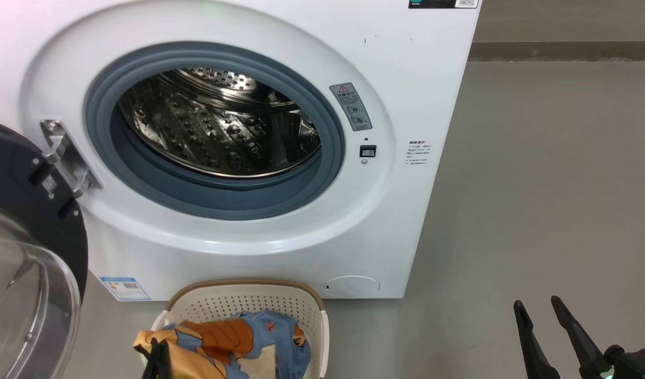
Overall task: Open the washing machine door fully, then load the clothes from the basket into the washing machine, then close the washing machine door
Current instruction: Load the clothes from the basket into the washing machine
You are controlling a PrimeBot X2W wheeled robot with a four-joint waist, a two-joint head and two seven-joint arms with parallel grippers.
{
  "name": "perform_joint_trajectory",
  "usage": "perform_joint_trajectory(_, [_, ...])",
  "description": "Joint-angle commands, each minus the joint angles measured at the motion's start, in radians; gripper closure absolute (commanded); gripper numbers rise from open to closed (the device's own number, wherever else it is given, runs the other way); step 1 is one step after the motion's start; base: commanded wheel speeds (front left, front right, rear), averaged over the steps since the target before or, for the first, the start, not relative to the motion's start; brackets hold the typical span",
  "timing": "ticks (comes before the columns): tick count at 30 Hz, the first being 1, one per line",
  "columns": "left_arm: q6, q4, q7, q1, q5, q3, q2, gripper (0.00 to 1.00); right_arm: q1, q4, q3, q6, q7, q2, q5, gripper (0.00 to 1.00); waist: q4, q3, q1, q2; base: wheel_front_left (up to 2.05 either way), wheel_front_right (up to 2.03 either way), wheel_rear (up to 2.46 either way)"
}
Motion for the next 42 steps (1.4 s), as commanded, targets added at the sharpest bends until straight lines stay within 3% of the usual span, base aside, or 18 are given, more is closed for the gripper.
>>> perform_joint_trajectory(1, [0.008, -0.034, -0.011, -0.012, 0.01, 0.03, 0.009, 1.0, -0.015, -0.024, 0.022, 0.003, -0.005, -0.012, -0.005, 0.0, -0.003, 0.002, 0.0, -0.0001, 0.0, 0.0, 0.0])
perform_joint_trajectory(27, [-0.02, -0.019, -0.011, -0.09, 0.027, 0.075, 0.009, 1.0, -0.019, -0.01, 0.046, 0.003, -0.005, 0.01, 0.003, 0.0, -0.084, 0.011, 0.0, -0.0001, 0.0, 0.0, 0.0])
perform_joint_trajectory(42, [-0.061, 0.07, -0.011, -0.261, 0.062, 0.111, 0.009, 1.0, -0.054, -0.005, 0.055, 0.003, -0.005, 0.016, 0.014, 0.0, -0.122, 0.076, 0.0, -0.0001, 0.0, 0.0, 0.0])
